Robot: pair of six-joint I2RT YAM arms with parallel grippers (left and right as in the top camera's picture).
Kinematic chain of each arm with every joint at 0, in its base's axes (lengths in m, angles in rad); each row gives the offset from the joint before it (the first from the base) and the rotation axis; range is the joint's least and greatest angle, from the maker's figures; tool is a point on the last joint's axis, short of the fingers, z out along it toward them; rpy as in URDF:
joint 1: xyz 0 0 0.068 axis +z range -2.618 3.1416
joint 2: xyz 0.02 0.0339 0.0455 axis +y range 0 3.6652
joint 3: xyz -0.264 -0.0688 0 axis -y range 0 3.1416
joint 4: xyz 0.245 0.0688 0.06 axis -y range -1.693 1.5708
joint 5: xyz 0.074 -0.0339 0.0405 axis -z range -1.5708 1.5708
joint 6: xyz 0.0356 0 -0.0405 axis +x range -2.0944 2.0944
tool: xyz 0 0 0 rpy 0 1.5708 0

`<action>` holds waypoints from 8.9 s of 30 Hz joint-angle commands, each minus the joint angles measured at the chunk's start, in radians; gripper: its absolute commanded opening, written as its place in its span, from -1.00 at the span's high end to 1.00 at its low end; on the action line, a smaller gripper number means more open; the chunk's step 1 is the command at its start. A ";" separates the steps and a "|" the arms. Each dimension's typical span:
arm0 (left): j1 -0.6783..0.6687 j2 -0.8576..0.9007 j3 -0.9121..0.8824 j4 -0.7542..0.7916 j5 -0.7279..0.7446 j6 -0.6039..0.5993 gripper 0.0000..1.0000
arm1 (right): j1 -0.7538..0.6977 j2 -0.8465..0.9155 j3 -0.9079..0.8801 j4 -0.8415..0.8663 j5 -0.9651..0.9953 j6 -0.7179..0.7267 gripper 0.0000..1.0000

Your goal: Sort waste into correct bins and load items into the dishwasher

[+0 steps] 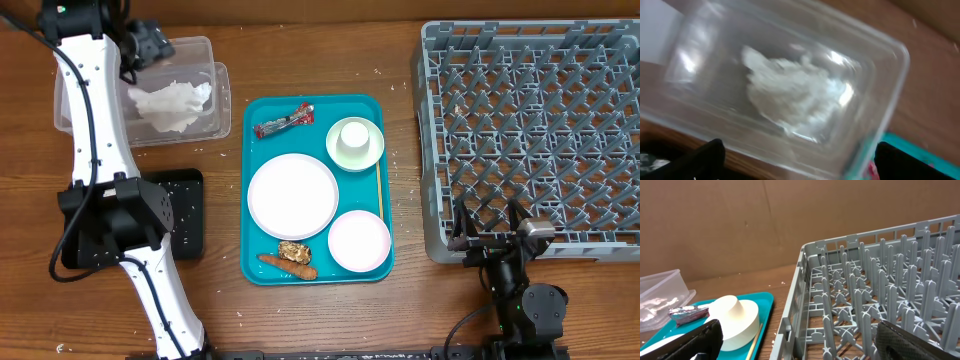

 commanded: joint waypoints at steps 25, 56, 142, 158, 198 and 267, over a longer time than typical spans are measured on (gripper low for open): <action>-0.443 0.007 -0.419 0.211 0.030 0.694 -0.67 | 0.006 -0.010 -0.010 0.007 0.008 -0.007 -1.00; -0.431 0.005 -0.576 0.310 -0.064 0.589 0.92 | 0.006 -0.010 -0.010 0.007 0.008 -0.007 -1.00; -0.061 -0.158 -0.332 0.061 0.026 -0.131 -0.99 | 0.006 -0.010 -0.010 0.007 0.008 -0.007 -1.00; -0.050 -0.158 -0.332 0.093 -0.151 -0.130 -1.00 | 0.006 -0.010 -0.010 0.030 0.105 -0.029 -1.00; -0.051 -0.158 -0.332 0.093 -0.161 -0.130 -1.00 | 0.054 1.080 1.199 -0.173 -0.545 -0.027 -1.00; -0.055 -0.158 -0.332 0.093 -0.161 -0.130 -1.00 | 0.391 2.088 1.650 -0.756 -0.043 0.094 -0.72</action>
